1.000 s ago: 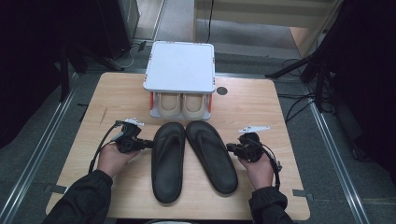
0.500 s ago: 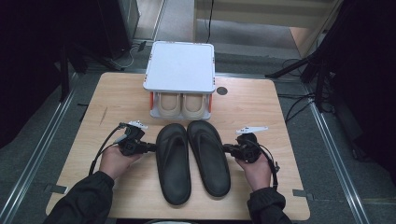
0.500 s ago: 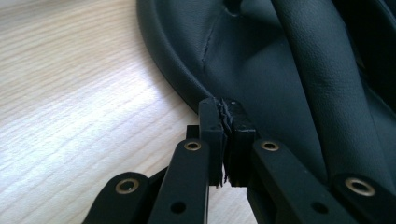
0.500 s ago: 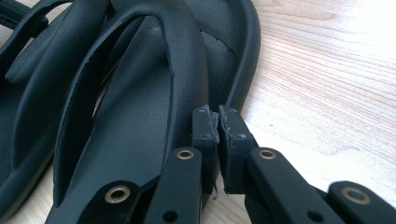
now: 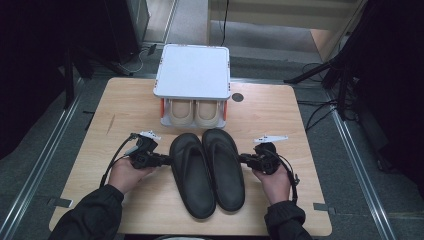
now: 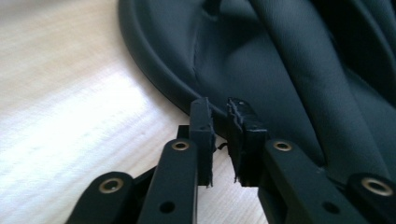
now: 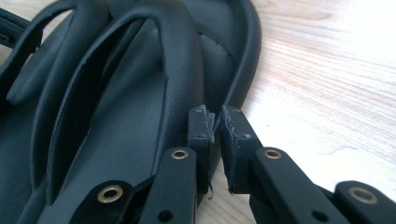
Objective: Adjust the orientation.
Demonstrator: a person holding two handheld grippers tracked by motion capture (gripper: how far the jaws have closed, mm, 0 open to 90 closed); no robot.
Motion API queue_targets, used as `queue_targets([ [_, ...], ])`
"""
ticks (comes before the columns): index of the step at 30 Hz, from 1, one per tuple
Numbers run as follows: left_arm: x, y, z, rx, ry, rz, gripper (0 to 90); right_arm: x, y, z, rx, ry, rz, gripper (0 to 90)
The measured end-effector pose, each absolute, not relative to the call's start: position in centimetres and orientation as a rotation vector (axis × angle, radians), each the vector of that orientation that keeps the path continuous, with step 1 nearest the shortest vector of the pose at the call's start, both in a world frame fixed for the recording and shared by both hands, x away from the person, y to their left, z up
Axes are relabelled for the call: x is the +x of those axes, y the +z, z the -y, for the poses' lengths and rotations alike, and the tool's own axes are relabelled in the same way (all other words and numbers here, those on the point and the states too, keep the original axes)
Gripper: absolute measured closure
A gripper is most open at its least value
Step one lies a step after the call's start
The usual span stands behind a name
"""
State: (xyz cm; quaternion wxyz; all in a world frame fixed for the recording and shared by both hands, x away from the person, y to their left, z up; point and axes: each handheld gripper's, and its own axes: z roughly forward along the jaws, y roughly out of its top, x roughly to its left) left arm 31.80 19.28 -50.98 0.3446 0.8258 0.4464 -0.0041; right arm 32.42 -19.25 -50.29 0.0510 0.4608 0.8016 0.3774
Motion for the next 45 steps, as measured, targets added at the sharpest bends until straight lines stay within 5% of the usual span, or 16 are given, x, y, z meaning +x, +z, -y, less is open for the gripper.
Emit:
queue_targets([
  [9,31.6,-49.7,-20.3,2.087,0.043,-1.151,68.1,31.8,-49.0,20.1,1.382,1.273,-2.347,75.4],
  [21,31.6,-49.4,-20.9,2.077,0.084,-1.156,63.3,31.2,-47.5,19.8,1.298,1.421,-2.313,44.8],
  [29,31.6,-49.3,-20.9,2.078,0.090,-1.155,61.1,30.1,-47.5,18.8,1.276,1.396,-2.315,44.3],
  [37,31.6,-49.3,-21.0,2.081,0.096,-1.152,60.2,29.3,-47.5,18.0,1.312,1.403,-2.256,29.4],
  [45,31.6,-49.2,-21.1,2.074,0.095,-1.153,58.3,28.7,-47.8,16.9,1.314,1.412,-2.257,37.2],
])
